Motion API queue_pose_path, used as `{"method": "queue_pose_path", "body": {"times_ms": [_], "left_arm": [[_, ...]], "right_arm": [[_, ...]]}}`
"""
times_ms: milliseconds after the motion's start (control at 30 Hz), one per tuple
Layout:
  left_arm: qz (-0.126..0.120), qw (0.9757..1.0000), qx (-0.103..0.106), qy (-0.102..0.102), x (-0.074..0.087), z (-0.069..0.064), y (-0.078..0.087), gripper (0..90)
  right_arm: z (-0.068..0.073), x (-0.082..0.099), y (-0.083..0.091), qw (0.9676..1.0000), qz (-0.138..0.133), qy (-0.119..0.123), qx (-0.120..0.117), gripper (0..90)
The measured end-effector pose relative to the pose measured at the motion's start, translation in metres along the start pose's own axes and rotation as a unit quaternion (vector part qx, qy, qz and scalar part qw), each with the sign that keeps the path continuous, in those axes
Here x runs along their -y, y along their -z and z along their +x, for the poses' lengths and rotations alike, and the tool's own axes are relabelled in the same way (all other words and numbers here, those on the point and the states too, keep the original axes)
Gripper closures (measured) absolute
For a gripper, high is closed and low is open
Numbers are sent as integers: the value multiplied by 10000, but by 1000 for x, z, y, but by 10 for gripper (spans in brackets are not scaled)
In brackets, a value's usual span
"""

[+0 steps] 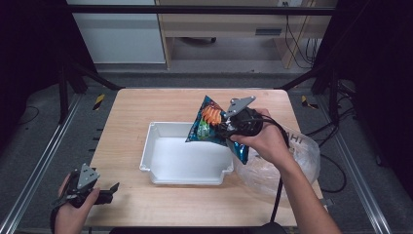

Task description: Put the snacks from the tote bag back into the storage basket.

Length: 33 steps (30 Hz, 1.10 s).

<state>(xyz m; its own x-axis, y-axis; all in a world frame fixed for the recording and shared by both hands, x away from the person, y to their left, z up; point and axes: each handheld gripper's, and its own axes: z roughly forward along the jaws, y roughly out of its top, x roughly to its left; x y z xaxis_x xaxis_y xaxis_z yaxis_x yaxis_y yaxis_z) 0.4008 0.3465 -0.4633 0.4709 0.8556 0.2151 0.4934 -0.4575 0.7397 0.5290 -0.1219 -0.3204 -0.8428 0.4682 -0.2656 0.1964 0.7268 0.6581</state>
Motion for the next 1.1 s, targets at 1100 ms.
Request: {"method": "queue_pose_path", "body": {"times_ms": [1100], "left_arm": [[-16,9996,26,267,10,7,8,35]], "right_arm": [[23,-43,-42,9993,53,311,-212,448]]}}
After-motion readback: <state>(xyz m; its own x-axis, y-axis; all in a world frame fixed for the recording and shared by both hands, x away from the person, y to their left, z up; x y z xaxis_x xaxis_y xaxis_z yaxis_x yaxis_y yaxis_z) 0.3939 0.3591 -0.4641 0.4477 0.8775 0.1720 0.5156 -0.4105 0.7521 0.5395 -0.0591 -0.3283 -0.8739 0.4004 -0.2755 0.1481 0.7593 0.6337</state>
